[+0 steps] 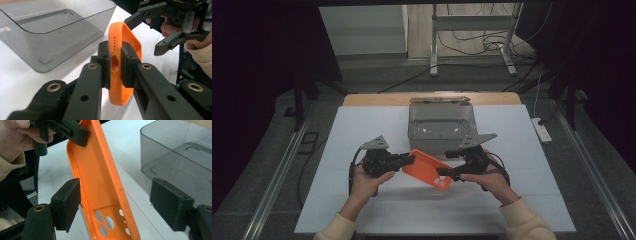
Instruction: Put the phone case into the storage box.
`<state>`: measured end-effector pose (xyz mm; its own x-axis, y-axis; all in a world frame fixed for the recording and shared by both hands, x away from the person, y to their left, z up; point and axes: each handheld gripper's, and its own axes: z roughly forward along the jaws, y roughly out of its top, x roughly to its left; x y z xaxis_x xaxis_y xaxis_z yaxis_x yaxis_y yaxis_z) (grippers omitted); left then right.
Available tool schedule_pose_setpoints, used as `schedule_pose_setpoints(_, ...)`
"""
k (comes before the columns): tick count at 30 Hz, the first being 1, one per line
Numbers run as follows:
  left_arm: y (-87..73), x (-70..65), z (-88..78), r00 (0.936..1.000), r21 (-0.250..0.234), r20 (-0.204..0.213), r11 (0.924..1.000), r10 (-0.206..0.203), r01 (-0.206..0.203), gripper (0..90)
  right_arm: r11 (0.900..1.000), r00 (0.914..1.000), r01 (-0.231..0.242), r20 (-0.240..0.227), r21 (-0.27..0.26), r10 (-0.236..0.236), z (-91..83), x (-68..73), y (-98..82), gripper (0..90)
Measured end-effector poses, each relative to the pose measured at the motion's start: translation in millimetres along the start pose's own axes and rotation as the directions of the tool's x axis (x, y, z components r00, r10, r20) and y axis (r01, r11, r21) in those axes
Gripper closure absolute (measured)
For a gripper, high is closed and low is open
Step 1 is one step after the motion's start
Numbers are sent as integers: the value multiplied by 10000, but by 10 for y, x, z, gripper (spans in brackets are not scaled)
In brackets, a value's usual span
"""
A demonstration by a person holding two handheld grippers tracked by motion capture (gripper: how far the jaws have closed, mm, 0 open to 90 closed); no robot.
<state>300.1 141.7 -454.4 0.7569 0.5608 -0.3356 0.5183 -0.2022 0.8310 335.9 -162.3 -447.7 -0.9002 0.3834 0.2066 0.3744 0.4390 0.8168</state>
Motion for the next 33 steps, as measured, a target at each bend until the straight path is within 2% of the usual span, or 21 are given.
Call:
schedule_pose_setpoints(24, -4, -101, 88, 9970, 129, 530, 9983, 555, -563, 806, 9985, 9976, -297, -617, 462, 325, 95, 6, -32, 422)
schedule_pose_setpoints(29, -5, -109, 98, 9963, 132, 583, 9979, 626, -635, 806, 9970, 9928, -466, -1071, 624, 531, 105, -11, -31, 549)
schedule_pose_setpoints(32, -5, -109, 97, 9962, 133, 593, 9979, 631, -640, 806, 9957, 9922, -514, -1092, 776, 598, 114, -23, -36, 603)
schedule_pose_setpoints(33, -6, -105, 95, 9962, 159, 592, 9977, 642, -652, 806, 9948, 9911, -546, -1162, 861, 644, 117, -37, -40, 666)
